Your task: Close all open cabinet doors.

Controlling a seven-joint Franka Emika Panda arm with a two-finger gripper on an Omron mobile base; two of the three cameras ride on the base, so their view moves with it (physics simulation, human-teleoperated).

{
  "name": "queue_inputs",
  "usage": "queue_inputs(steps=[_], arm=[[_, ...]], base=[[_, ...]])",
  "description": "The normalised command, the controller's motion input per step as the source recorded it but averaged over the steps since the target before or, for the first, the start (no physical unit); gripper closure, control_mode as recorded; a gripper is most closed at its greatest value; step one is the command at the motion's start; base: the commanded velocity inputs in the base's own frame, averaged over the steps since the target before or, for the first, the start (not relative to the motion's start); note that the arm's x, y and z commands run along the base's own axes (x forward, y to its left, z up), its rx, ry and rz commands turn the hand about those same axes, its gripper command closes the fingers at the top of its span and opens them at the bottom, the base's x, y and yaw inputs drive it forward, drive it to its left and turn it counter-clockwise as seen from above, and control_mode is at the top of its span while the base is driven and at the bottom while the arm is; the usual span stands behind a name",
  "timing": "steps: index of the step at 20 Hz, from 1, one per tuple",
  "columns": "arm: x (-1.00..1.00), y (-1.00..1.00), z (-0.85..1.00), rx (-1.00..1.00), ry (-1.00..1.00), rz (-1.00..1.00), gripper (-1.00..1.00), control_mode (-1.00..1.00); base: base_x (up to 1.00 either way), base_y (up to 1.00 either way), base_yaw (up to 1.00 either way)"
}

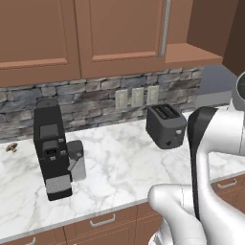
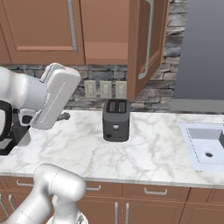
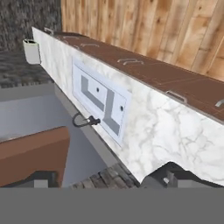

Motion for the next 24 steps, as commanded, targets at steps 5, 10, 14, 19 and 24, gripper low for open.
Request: queue_inputs(steps=[5, 10, 14, 19, 24], arm=[[-0.58, -0.24, 0.02, -0.01, 0.04, 0.00, -1.00, -1.00], [-0.65, -0.24, 0.04, -0.03, 0.02, 0.05, -1.00, -1.00], [-0.51, -0.31, 0.07, -0.04, 0.00, 0.12, -1.00, -1.00], [-0.24, -0.32, 0.03, -0.12, 0.01, 0.05, -1.00, -1.00], [0.06, -0.34, 0.00, -0.08, -0.03, 0.14, -1.00, -1.00]], base=[[0.00, 0.00, 0.00], [0.00, 0.00, 0.00], [0.00, 0.00, 0.00], [0.00, 0.00, 0.00], [0.00, 0.00, 0.00]])
